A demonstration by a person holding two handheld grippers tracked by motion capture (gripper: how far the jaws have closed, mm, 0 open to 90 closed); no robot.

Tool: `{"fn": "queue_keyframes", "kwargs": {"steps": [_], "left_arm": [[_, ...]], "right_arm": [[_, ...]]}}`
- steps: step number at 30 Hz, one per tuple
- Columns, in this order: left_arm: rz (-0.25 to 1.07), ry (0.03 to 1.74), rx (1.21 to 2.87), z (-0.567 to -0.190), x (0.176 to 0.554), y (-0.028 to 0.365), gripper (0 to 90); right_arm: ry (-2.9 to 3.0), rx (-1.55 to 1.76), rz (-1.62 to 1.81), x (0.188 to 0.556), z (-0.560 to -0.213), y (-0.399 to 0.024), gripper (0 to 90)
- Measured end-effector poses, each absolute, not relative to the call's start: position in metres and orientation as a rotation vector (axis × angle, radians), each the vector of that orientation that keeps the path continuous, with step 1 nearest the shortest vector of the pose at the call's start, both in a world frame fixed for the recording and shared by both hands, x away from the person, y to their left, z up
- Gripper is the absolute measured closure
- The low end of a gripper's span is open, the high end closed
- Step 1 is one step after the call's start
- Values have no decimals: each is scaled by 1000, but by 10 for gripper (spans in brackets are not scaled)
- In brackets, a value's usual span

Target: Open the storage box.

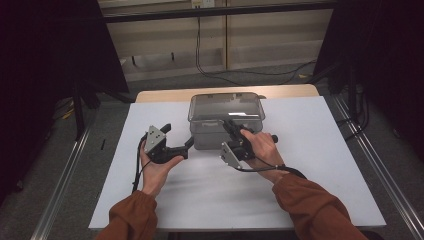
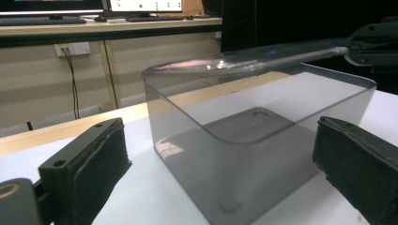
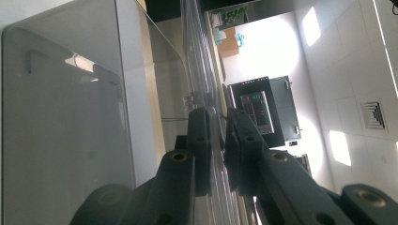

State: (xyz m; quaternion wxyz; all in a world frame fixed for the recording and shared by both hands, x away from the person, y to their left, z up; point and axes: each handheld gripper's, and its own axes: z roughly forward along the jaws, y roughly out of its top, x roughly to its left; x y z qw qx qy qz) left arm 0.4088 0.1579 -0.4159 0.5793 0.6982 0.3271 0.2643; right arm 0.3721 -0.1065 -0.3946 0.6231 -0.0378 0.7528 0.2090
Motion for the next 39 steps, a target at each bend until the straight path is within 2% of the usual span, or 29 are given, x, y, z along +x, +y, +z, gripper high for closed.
{"fn": "queue_keyframes", "kwargs": {"steps": [17, 21, 31, 33, 39], "left_arm": [[654, 744, 1619, -412, 437, 140, 48], [658, 745, 1592, -412, 437, 139, 80], [691, 681, 1642, -413, 436, 136, 200], [676, 685, 1638, -414, 436, 135, 203], [684, 659, 1646, -414, 436, 133, 305]], "right_arm": [[1736, -87, 476, 376, -391, -108, 809], [1733, -81, 476, 375, -392, -108, 807], [1745, -67, 489, 374, -397, -108, 776], [1748, -51, 500, 374, -397, -109, 748], [1742, -9, 539, 375, -394, -110, 652]]}}
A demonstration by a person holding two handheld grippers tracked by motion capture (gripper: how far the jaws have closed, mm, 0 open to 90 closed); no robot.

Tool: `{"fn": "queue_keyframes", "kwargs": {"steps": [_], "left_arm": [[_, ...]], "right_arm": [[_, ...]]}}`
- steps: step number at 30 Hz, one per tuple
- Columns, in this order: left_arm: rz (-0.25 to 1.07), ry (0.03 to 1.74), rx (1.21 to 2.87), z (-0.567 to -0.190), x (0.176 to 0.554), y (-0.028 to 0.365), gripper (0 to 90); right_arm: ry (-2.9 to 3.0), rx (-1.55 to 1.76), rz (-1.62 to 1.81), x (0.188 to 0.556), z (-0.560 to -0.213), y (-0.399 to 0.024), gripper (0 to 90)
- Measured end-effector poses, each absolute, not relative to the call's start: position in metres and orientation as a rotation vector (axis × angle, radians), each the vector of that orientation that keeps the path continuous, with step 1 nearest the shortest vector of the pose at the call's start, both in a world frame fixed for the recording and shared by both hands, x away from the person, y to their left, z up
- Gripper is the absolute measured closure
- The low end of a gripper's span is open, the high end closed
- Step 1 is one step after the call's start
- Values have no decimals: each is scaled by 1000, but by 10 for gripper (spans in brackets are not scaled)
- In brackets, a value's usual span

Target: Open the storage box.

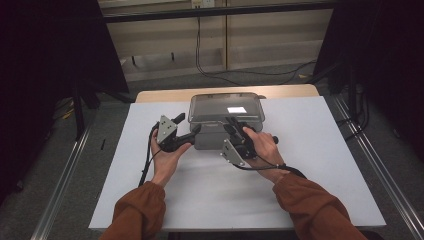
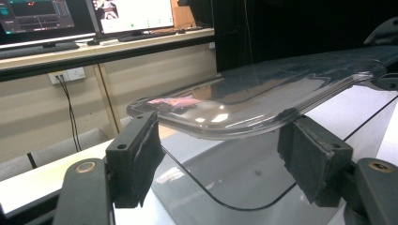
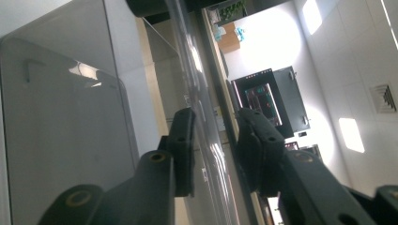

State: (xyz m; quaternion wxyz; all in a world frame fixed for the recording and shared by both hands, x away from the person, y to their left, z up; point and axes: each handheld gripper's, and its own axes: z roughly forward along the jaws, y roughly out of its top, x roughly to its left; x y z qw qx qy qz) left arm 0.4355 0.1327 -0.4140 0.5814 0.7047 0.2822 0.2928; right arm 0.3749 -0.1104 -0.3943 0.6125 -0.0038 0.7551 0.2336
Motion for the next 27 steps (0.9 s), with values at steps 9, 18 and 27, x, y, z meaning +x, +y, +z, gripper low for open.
{"fn": "queue_keyframes", "kwargs": {"steps": [9, 18, 27], "left_arm": [[668, 643, 1644, -415, 435, 130, 379], [653, 662, 1629, -416, 437, 130, 381], [653, 663, 1620, -416, 437, 130, 380]], "right_arm": [[1805, 165, 663, 374, -395, -135, 454], [1814, 429, 842, 375, -399, -182, 234], [1856, 598, 908, 382, -404, -203, 190]]}}
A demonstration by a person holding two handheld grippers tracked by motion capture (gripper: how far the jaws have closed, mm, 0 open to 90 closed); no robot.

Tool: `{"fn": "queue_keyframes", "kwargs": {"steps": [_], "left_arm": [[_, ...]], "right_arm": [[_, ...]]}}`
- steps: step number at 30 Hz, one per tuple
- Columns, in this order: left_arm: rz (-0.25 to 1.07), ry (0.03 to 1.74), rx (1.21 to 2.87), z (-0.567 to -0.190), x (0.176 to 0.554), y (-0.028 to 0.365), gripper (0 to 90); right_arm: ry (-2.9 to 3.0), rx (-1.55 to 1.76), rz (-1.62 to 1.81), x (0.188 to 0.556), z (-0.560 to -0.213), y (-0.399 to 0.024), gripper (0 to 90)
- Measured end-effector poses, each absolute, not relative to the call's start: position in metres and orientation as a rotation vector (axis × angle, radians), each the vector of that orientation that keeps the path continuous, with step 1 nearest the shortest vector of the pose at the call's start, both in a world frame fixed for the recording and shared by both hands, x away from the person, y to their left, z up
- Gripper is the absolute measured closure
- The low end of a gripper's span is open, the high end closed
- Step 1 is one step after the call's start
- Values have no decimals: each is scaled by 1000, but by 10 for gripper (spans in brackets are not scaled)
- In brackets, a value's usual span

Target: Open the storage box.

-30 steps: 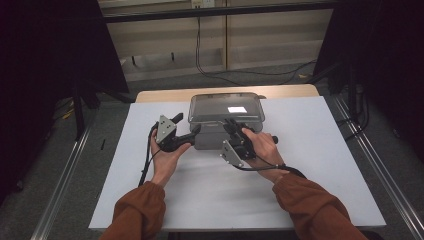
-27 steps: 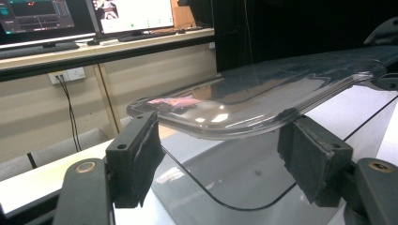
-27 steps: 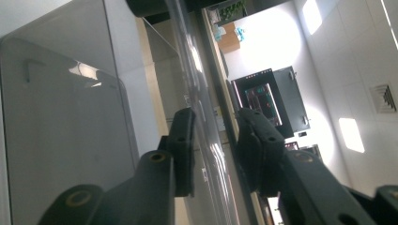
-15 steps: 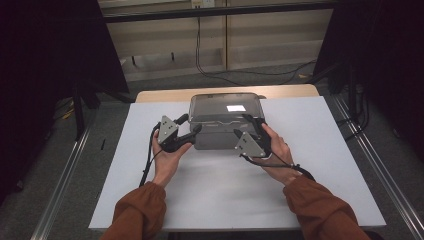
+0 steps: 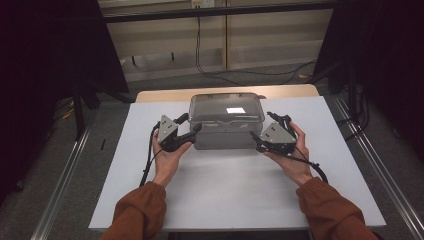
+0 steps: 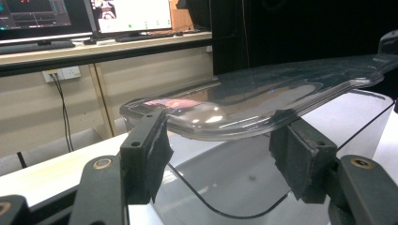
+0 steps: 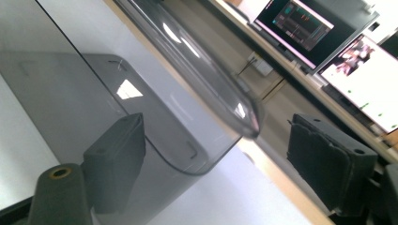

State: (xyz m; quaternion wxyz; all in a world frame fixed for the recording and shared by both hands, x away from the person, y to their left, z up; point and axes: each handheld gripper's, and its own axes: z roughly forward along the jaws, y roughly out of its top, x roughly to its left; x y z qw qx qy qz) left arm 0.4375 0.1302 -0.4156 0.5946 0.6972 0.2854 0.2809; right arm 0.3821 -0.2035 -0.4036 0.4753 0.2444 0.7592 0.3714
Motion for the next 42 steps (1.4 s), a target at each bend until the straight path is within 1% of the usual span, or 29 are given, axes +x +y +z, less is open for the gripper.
{"fn": "queue_keyframes", "kwargs": {"steps": [2, 8, 11, 13, 14, 15, 17, 20, 30, 42], "left_arm": [[655, 662, 1621, -415, 437, 130, 381], [663, 662, 1619, -415, 438, 129, 382], [669, 665, 1619, -415, 439, 129, 382], [668, 670, 1614, -415, 439, 128, 386], [668, 668, 1619, -415, 440, 128, 386], [666, 671, 1619, -415, 440, 128, 387], [669, 670, 1620, -413, 441, 128, 386], [671, 672, 1610, -411, 442, 127, 388], [669, 678, 1587, -407, 447, 127, 398], [683, 675, 1573, -399, 455, 128, 397]], "right_arm": [[1870, 621, 904, 383, -404, -207, 196], [1878, 734, 1053, 389, -400, -220, 231], [1876, 782, 1086, 393, -399, -225, 222], [1873, 790, 1110, 397, -399, -228, 189], [1879, 785, 1129, 399, -399, -230, 154], [1883, 786, 1146, 401, -399, -230, 155], [1882, 782, 1151, 404, -398, -229, 181], [1881, 773, 1172, 407, -396, -226, 269], [1854, 742, 1210, 416, -392, -228, 407], [1811, 737, 1274, 423, -386, -226, 458]]}}
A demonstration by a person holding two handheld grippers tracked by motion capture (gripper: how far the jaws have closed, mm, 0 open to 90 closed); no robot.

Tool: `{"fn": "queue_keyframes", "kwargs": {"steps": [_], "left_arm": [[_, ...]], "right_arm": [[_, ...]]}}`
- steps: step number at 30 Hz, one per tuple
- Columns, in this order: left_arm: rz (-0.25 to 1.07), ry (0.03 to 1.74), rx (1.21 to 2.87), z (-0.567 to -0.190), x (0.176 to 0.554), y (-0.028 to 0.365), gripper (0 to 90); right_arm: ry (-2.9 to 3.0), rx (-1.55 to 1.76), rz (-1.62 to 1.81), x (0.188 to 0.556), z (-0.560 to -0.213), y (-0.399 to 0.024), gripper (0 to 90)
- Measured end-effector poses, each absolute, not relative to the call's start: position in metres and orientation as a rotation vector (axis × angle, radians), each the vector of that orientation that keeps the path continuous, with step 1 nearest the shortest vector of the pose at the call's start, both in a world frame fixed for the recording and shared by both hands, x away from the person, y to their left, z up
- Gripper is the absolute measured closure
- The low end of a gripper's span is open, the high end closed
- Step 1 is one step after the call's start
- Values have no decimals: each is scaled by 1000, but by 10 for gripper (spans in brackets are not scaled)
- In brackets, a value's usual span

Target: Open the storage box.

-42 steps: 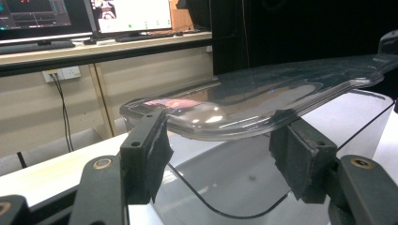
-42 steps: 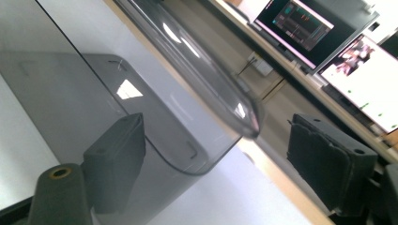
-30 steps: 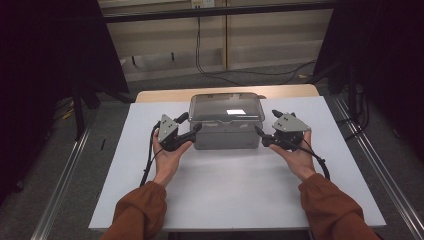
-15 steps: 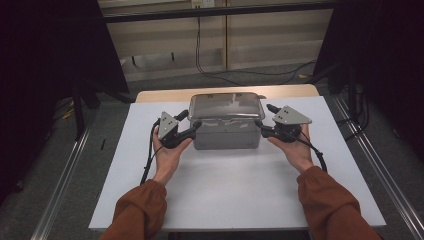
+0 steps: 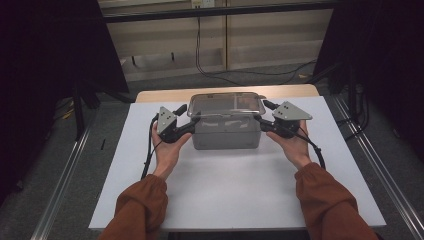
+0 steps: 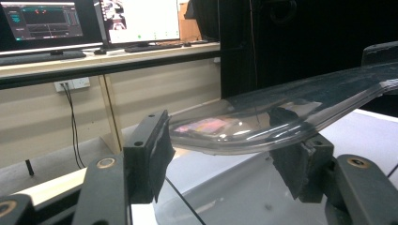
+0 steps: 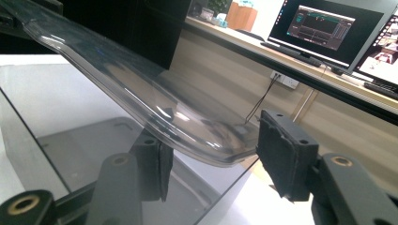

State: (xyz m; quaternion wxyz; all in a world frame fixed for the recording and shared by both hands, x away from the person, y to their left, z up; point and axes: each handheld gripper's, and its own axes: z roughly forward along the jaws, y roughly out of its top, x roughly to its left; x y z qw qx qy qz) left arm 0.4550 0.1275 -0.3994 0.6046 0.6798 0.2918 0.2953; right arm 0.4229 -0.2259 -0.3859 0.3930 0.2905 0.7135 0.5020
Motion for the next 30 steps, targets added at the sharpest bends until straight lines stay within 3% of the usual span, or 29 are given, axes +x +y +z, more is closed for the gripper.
{"fn": "queue_keyframes", "kwargs": {"steps": [19, 25, 30], "left_arm": [[722, 664, 1572, -390, 468, 124, 391], [713, 657, 1565, -384, 472, 124, 469], [719, 668, 1558, -386, 475, 124, 483]], "right_arm": [[1787, 744, 1343, 435, -378, -225, 545], [1766, 754, 1364, 439, -372, -225, 551], [1758, 763, 1383, 441, -372, -226, 554]]}}
